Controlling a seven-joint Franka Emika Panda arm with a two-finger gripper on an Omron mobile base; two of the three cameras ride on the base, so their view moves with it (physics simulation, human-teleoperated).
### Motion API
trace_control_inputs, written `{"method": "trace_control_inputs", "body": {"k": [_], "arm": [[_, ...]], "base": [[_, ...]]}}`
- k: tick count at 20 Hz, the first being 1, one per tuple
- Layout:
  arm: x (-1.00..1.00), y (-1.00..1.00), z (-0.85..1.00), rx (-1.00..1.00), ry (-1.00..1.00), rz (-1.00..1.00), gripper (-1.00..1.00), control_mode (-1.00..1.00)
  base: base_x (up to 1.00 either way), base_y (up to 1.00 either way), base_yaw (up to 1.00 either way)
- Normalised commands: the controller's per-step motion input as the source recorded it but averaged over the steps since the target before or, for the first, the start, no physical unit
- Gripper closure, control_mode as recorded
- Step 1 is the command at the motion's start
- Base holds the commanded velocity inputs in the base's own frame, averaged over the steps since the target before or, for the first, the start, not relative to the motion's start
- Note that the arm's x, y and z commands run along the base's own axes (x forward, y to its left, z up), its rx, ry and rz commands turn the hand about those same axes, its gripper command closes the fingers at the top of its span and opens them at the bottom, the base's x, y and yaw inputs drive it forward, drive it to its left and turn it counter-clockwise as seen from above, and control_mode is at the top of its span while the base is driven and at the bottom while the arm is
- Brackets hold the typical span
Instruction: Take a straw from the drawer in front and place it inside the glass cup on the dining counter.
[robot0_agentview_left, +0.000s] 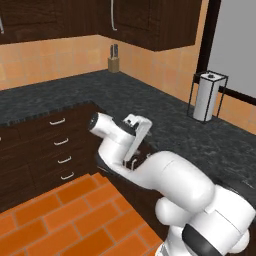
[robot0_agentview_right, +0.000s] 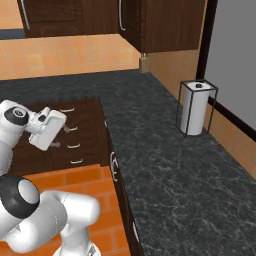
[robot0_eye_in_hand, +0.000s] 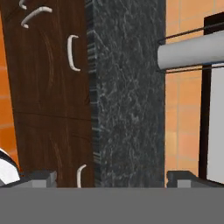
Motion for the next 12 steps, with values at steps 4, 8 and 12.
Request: {"method": "trace_control_inputs", "body": {"k": [4,8,12], "arm": [[0.30,0.02,-0.53,-0.29,0.00,-0.02,-1.00,-1.00],[0.37,0.00,-0.62,-0.26,0.00,-0.03,-1.00,-1.00],[0.26,-0.03,-0.61,-0.21,0.00,-0.02,-1.00,-1.00]], "base": [[0.00,0.00,0.00],[0.00,0.00,0.00],[0.00,0.00,0.00]]}}
